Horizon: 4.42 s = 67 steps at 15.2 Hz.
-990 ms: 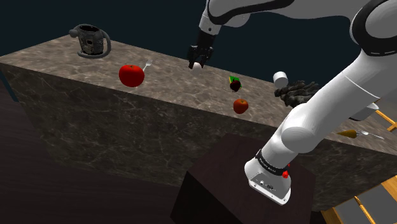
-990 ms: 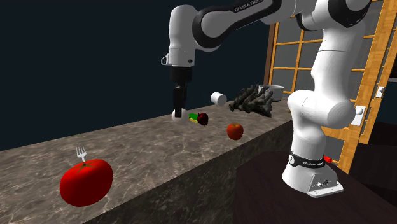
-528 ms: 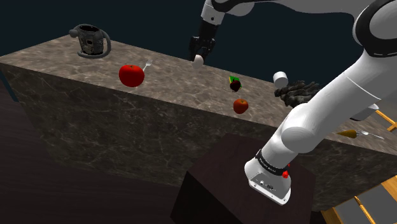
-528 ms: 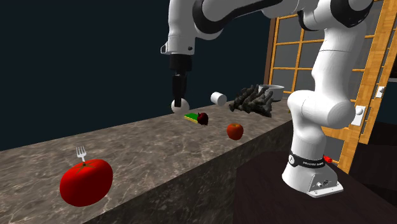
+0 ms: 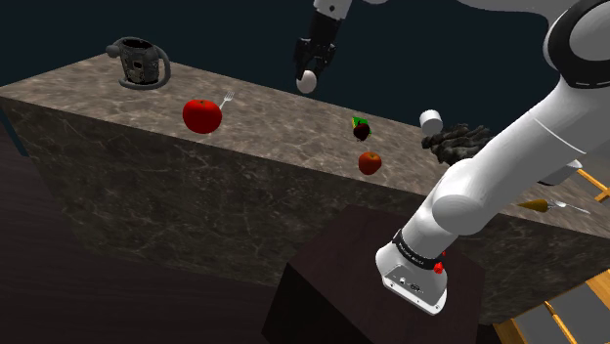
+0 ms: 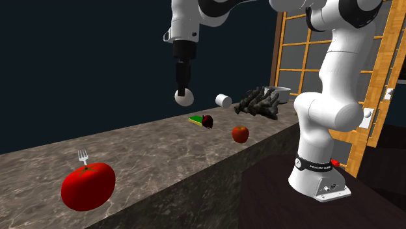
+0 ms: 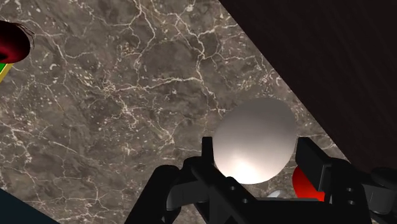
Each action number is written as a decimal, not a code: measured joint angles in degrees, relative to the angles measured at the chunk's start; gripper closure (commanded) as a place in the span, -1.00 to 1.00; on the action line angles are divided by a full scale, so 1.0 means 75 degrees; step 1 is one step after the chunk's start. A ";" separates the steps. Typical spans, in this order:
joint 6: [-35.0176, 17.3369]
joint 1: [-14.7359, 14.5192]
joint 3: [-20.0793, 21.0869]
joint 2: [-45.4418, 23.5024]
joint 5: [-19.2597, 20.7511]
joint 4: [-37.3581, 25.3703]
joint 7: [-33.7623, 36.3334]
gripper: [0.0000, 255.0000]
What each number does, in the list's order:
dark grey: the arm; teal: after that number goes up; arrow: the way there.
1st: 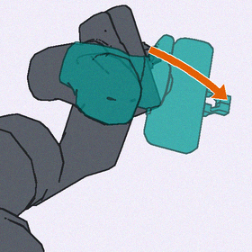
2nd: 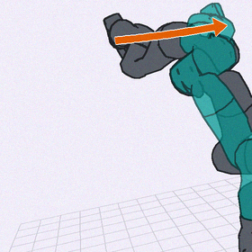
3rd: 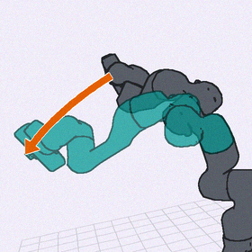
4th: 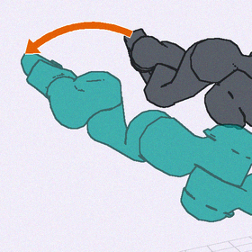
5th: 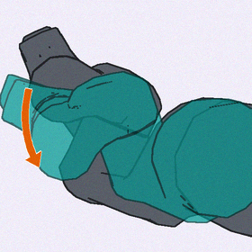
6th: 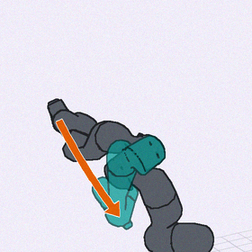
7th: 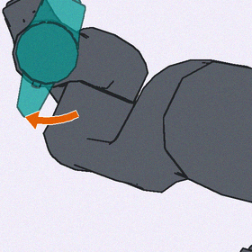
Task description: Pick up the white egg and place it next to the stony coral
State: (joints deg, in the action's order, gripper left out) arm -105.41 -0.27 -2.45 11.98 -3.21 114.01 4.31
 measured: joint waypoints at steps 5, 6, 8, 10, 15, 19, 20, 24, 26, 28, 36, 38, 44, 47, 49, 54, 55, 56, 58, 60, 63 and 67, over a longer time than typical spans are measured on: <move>0.0471 -0.0003 0.0004 0.0002 0.0007 -0.0470 0.0035 1.00; 0.0577 -0.0002 0.0002 -0.0011 0.0008 -0.0589 0.0038 1.00; 0.0787 0.0001 -0.0004 -0.0028 0.0009 -0.0816 0.0040 1.00; 0.1015 0.0005 -0.0011 -0.0058 0.0010 -0.1072 0.0044 1.00; 0.1401 0.0018 -0.0031 -0.0042 0.0016 -0.1440 0.0030 1.00; 0.1479 0.0197 -0.0284 0.0768 0.0109 -0.0690 -0.0369 1.00; 0.1497 0.0240 -0.0345 0.0976 0.0141 -0.0494 -0.0461 1.00; 0.1704 0.0449 -0.0683 0.1688 0.0314 0.0028 -0.0946 1.00; 0.1754 0.0573 -0.0870 0.2150 0.0443 0.0445 -0.1206 1.00; 0.1854 0.0698 -0.1062 0.2546 0.0583 0.0743 -0.1471 1.00; 0.2412 0.1208 -0.1898 0.3793 0.1256 0.1397 -0.2566 1.00; 0.2509 0.1351 -0.2128 0.4093 0.1462 0.1581 -0.2858 1.00; 0.2999 0.1729 -0.2849 0.4686 0.2100 0.1587 -0.3784 1.00; 0.3166 0.1845 -0.3099 0.4838 0.2322 0.1522 -0.4107 -1.00; 0.3088 0.1847 -0.3104 0.4856 0.2325 0.1630 -0.4088 -1.00; 0.1983 0.1862 -0.3463 0.4858 0.2521 0.2802 -0.4093 -1.00; 0.1776 0.1891 -0.3521 0.4912 0.2572 0.3077 -0.4088 -1.00; 0.1548 0.1866 -0.3619 0.4825 0.2604 0.3228 -0.4099 -1.00; 0.1082 0.1869 -0.3798 0.4754 0.2703 0.3647 -0.4118 -1.00; 0.0580 0.1838 -0.4031 0.4566 0.2803 0.3980 -0.4169 -1.00; -0.0277 0.1746 -0.4361 0.4222 0.2923 0.4534 -0.4174 -1.00; -0.1427 0.1531 -0.4871 0.3536 0.3020 0.5047 -0.4258 -1.00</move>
State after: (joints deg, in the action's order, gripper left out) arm -116.12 11.21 -38.98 38.50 19.44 151.87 -27.63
